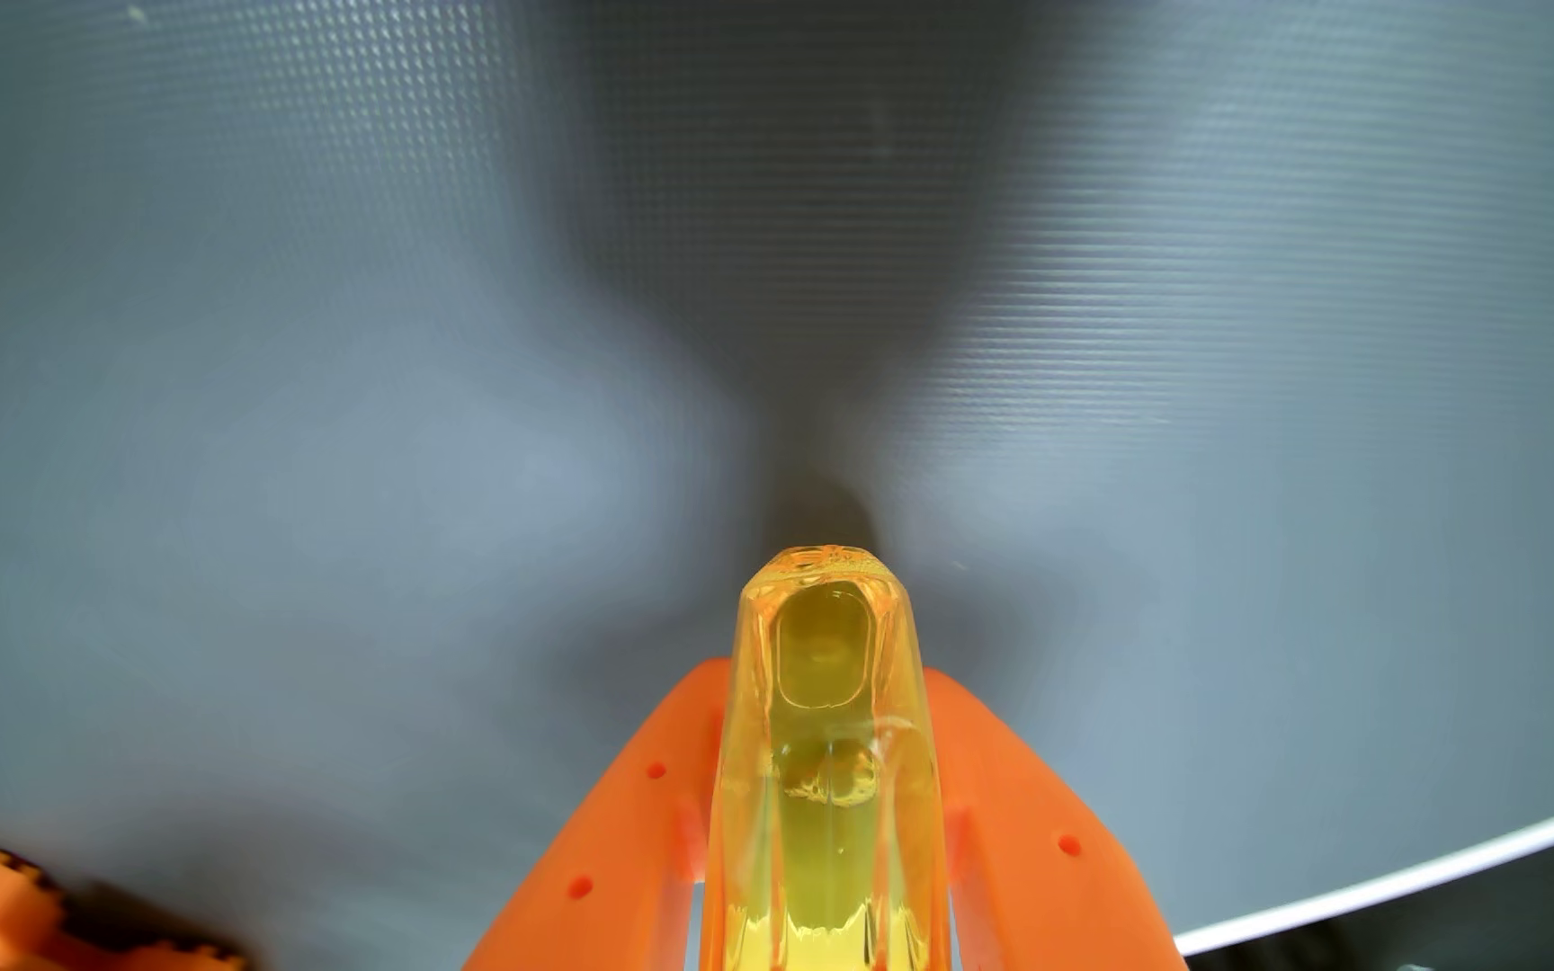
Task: Grab the eyedrops
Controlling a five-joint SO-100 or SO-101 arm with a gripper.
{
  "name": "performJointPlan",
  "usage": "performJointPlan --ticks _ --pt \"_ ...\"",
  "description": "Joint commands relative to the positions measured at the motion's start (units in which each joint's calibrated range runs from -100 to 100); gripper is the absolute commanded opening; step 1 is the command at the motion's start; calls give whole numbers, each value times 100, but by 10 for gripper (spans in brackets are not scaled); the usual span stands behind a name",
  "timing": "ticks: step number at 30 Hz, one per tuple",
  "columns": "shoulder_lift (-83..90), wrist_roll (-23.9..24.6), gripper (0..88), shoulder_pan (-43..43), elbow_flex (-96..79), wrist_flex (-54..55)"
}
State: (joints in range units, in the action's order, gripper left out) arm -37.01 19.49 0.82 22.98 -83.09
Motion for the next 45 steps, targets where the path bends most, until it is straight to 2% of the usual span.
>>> performJointPlan --ticks 1,5,12,17,23,29,45 --pt "741 -182 5 34 -78 -333" --pt "1174 -240 5 84 -276 -653" --pt "1862 -784 5 34 -781 -610" --pt "2372 -1292 5 26 -1213 -289" --pt "3136 -1674 5 17 -2005 204" --pt "3679 -1779 5 -132 -2402 247" --pt "3679 -1784 6 -182 -2483 455"
